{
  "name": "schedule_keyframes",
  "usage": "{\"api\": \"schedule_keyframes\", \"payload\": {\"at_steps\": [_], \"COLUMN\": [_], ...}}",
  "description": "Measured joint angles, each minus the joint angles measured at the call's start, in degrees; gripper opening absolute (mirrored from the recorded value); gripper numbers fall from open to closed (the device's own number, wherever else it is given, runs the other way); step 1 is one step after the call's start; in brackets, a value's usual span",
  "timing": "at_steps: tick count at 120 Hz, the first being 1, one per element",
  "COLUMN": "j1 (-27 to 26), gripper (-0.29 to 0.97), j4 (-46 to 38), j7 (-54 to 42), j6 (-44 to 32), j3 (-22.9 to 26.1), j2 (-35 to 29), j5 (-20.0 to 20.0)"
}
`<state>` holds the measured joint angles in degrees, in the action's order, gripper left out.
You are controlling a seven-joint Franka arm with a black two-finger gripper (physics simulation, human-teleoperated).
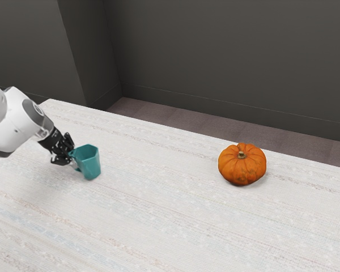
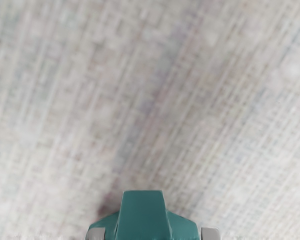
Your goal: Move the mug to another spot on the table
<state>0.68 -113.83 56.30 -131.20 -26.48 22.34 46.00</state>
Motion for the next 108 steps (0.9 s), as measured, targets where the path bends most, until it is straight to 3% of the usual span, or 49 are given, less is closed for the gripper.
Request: {"api": "schedule_keyframes", "payload": {"at_steps": [57,108], "j1": [0.0,-0.1], "gripper": [0.06,-0.03], "j4": [-8.2,-8.4], "j7": [-2.2,-3.3], "j6": [1.4,9.5], "j3": [6.8,12.9], "j2": [-10.4,-9.1], "j5": [1.1,0.7]}}
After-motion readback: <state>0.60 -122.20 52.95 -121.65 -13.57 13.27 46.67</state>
